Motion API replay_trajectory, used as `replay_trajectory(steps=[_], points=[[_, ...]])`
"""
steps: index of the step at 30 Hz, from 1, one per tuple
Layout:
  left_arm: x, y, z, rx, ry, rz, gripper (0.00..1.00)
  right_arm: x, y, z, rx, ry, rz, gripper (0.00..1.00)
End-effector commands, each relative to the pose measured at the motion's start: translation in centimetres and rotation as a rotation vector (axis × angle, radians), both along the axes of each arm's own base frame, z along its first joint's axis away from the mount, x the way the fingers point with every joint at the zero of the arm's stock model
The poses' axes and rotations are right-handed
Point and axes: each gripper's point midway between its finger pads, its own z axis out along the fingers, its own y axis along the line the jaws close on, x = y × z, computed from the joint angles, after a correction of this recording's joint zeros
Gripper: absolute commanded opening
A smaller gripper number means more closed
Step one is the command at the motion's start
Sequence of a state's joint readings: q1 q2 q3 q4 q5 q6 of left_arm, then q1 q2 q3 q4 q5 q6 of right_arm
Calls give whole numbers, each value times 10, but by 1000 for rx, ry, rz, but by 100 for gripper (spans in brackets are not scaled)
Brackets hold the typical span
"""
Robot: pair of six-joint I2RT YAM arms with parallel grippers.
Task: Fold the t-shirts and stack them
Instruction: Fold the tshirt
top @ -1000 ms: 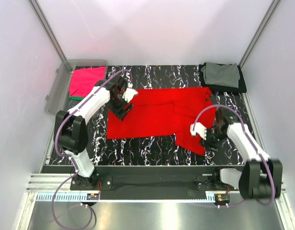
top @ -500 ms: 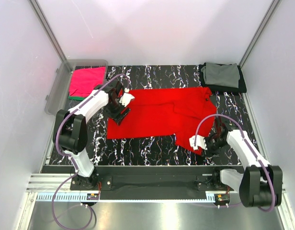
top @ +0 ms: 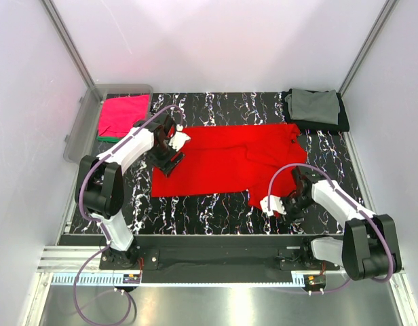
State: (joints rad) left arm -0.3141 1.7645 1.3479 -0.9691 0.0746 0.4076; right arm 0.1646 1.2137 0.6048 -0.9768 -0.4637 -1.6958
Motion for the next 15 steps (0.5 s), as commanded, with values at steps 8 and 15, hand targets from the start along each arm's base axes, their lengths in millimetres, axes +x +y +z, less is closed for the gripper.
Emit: replay_trajectory(steps=[8, 15], points=[[18, 22, 6, 58, -62, -3, 68, 7, -5, -10, -57, -6, -2, 36], [-4, 41, -10, 117, -55, -114, 58, 9, -6, 2, -58, -29, -52, 3]])
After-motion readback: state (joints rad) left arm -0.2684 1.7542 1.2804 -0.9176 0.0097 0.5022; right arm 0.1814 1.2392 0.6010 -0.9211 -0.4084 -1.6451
